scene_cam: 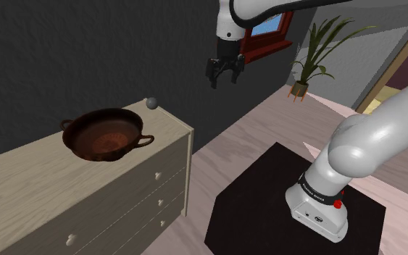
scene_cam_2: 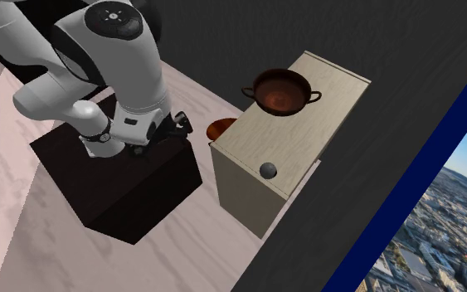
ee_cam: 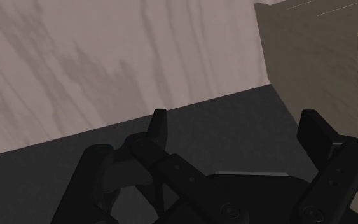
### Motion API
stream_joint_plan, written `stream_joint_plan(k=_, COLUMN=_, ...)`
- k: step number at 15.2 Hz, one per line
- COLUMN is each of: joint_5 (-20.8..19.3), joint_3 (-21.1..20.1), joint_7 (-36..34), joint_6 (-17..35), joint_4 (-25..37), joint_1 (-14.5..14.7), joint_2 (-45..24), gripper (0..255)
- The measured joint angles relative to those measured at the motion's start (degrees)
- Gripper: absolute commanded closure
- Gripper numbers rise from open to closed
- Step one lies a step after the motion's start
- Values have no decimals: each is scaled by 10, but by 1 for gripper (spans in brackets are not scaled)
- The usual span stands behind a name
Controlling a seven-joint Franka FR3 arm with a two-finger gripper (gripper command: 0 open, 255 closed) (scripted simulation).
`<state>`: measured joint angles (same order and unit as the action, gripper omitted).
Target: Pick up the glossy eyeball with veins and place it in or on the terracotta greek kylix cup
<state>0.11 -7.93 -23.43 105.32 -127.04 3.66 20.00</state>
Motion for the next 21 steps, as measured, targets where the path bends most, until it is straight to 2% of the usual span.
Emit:
stream_joint_plan(k=9, joint_5=-12, joint_3=-47, joint_7=-77, joint_6=42, joint_4=141, joint_1=22, joint_2=-178, gripper=0)
stream_joint_plan(k=17, joint_5=-47, joint_3=-69, joint_7=-140, joint_6=36, joint_4=318, joint_1=58, joint_2=-348, gripper=0)
stream_joint_plan(k=19, joint_5=-60, joint_3=-70, joint_7=-152, joint_6=22, joint_4=391, joint_1=72, joint_2=-405, gripper=0)
stream_joint_plan(k=21, joint_5=-67, joint_3=-70, joint_7=-160, joint_6=17, joint_4=431, joint_1=81, joint_2=-440, gripper=0)
